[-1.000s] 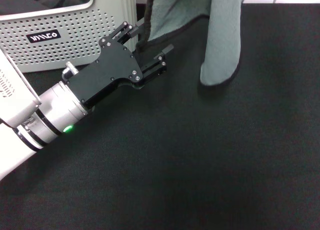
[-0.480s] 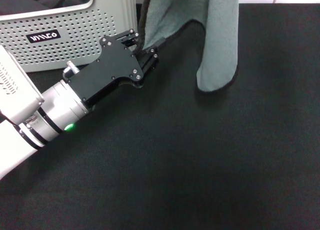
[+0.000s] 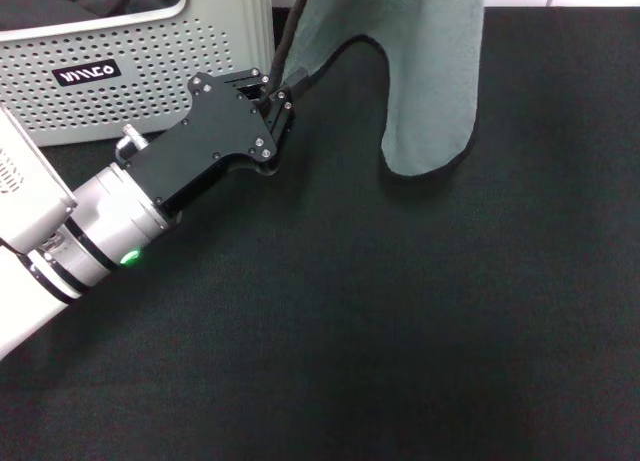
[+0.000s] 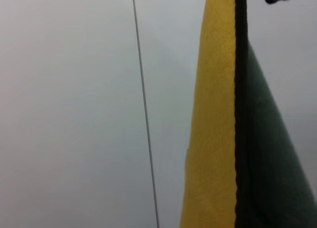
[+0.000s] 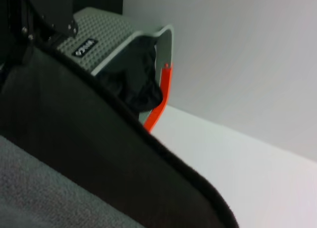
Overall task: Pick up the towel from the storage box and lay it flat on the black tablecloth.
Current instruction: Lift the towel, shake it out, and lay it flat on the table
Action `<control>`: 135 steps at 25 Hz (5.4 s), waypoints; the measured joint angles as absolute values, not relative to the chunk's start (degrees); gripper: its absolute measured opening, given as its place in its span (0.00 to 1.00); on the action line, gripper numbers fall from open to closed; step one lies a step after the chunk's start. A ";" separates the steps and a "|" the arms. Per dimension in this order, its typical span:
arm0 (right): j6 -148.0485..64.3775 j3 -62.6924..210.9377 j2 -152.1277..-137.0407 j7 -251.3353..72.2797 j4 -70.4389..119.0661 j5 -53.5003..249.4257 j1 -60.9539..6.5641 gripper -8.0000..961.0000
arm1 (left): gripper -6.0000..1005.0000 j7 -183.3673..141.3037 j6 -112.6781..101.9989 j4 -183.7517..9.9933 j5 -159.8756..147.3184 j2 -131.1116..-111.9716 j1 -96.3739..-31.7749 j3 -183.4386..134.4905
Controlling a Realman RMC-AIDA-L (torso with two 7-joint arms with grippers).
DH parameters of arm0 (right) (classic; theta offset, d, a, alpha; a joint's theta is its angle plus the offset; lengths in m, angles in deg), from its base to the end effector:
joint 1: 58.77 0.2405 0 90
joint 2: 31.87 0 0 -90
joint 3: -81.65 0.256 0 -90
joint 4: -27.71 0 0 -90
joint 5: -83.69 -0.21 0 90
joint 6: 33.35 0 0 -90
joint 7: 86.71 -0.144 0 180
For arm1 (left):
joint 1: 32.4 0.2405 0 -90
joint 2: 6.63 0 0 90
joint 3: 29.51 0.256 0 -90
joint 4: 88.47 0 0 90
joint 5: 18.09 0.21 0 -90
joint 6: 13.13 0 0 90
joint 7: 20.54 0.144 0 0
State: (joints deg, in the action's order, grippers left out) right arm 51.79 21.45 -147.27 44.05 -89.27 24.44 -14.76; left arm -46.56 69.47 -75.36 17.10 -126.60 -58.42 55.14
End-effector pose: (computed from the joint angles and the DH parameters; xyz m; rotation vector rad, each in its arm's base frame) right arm -0.0363 0.3292 0.1531 -1.5987 -1.7564 -0.2306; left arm -0.2465 0.3122 -0.0430 -2.1498 -0.1581 -1.0695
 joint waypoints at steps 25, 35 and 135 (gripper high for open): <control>22.11 4.83 -147.89 47.16 -71.87 3.05 -42.27 0.08 | 0.04 -57.55 89.93 -63.81 25.02 -123.74 -53.96 47.42; 22.02 4.84 -147.74 49.46 -55.99 -12.51 -42.95 0.15 | 0.04 -57.69 93.86 -58.43 25.25 -124.03 -52.82 47.09; 43.37 8.53 -147.39 22.34 -57.28 -17.51 -49.38 0.02 | 0.04 -66.38 93.95 -55.61 29.62 -124.08 -49.85 46.98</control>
